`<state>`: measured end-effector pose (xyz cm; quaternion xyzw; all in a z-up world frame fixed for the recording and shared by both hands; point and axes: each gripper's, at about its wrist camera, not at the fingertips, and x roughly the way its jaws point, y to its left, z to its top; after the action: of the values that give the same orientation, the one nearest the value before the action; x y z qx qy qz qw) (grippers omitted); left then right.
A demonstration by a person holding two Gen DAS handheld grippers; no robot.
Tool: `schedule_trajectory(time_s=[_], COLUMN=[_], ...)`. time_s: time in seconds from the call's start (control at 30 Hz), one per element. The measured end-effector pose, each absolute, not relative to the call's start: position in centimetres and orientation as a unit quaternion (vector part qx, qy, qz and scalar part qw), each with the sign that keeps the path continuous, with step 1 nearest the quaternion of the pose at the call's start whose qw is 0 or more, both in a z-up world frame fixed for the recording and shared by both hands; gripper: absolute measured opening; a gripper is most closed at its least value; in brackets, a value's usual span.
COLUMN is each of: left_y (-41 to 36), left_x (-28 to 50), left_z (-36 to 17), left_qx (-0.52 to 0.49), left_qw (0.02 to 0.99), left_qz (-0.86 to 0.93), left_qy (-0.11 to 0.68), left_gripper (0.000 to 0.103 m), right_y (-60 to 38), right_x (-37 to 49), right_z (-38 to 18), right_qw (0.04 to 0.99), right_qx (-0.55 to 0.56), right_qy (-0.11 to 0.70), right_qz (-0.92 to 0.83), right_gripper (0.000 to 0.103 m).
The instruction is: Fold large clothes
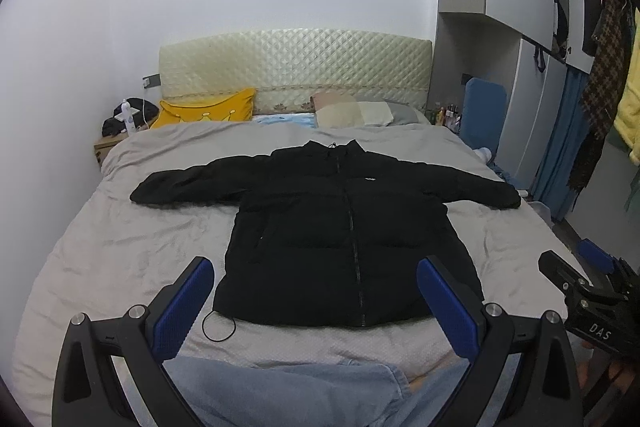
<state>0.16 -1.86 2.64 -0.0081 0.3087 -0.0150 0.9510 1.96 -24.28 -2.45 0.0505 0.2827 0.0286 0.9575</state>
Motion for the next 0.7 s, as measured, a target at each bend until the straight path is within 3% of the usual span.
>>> schedule_trajectory(time_s=[0.7], left_y=[-3.1], left_x=[0.7], left_z=[1.2], left_qx=[-0.017], left_qw=[0.949], left_qz=[-0.014], left_qy=[0.315], left_gripper=[0.102], right_y=[-24.7], right_x=[1.1], right_z=[-1.9], right_qw=[0.961], right_qx=[0.052], right_qy=[0.268], right_qz=[0.041], right_gripper=[0.103])
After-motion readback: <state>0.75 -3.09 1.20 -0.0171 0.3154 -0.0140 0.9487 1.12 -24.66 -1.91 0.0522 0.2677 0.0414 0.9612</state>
